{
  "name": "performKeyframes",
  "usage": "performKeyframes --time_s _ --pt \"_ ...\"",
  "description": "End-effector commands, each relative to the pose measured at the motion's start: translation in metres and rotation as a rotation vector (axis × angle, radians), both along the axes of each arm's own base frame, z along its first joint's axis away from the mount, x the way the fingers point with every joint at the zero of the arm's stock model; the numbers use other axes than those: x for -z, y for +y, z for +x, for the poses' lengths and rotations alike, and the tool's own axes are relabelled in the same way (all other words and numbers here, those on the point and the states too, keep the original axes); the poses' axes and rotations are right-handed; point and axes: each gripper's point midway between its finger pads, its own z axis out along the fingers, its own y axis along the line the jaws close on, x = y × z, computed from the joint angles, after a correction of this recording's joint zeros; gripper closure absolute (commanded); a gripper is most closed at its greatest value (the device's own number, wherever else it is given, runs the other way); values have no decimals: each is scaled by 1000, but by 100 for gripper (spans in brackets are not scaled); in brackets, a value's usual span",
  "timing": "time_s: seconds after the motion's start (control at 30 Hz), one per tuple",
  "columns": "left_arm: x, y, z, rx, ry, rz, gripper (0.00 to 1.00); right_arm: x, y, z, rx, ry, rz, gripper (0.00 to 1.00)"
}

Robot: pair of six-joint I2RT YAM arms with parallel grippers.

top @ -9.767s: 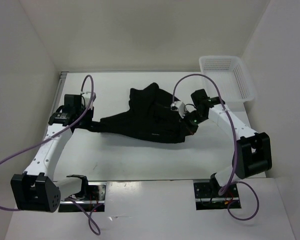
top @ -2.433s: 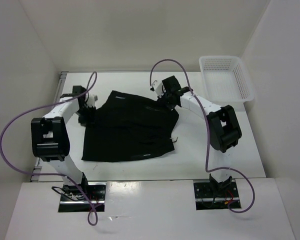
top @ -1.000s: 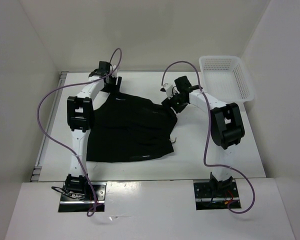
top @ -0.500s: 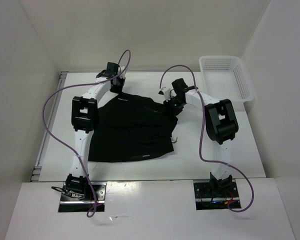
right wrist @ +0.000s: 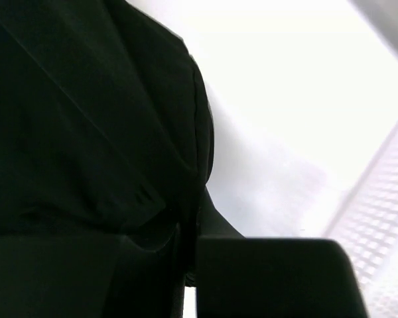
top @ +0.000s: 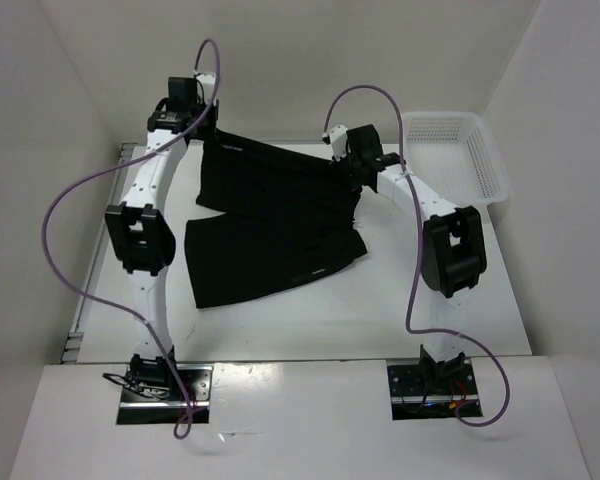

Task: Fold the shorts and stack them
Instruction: Fold the shorts

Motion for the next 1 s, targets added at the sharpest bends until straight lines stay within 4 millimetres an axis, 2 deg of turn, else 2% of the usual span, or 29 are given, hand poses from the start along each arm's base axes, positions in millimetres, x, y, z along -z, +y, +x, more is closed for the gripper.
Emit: performKeyframes --time_s 0.0,0.03,0.07,0.1,0.13,0.17,0.2,0.23,0.27,0.3,0.33,0.37,0.4,0.43,0.53,0.57,0.6,0.63,0.77,0.8,0.93,0.97 --pt "-44 6 -40 -19 -27 25 100 -41 -14 -9 12 -123 -73 100" --pt "-32 4 -61 -19 16 37 100 -45 -11 -11 4 -145 -90 100" --pt "-25 7 -73 -26 42 45 100 -44 -9 -17 -12 -143 -99 100" --pt "-18 8 -88 -26 75 49 100 -46 -15 -23 -16 -149 -126 100" --pt "-34 6 -108 -17 60 47 100 -49 -16 -25 -23 -159 -132 100" --pt "-28 11 -123 -33 88 63 100 -49 -18 -29 -34 -161 -144 100" --pt "3 16 -150 -39 187 83 100 -49 -17 -39 -54 -158 -155 100" --pt "-8 18 -171 -39 177 81 100 -47 -21 -45 -71 -151 -177 100" --pt "-1 22 -188 -47 210 94 100 -32 -17 -62 -125 -100 -184 100" --pt "10 24 -210 -45 266 101 100 -27 -17 -71 -150 -82 -190 100" --pt "26 27 -242 -43 324 108 100 -31 -8 -84 -213 -91 -207 100" --pt "37 29 -260 -42 365 114 100 -11 -8 -102 -255 -42 -232 100" --pt "49 31 -280 -40 419 121 100 -11 -5 -112 -289 -47 -247 100" --pt "69 34 -309 -37 480 128 100 8 -5 -129 -340 -13 -298 100" --pt "89 34 -345 -21 537 118 100 26 -7 -151 -405 26 -343 100" --pt "107 36 -365 -19 598 125 100 33 -6 -161 -433 42 -344 100" --pt "110 37 -373 -18 604 125 100 35 -8 -167 -449 53 -346 100" --pt "117 38 -379 -18 627 128 100 45 -9 -177 -472 85 -363 100" --pt "127 36 -402 -2 685 114 100 51 -13 -193 -535 85 -433 100" --pt "127 36 -402 -2 686 114 100 50 -14 -193 -542 83 -439 100" --pt "107 47 -389 -45 637 167 100 22 -15 -185 -528 5 -449 100" --pt "104 47 -389 -45 639 167 100 20 -15 -188 -535 8 -443 100"
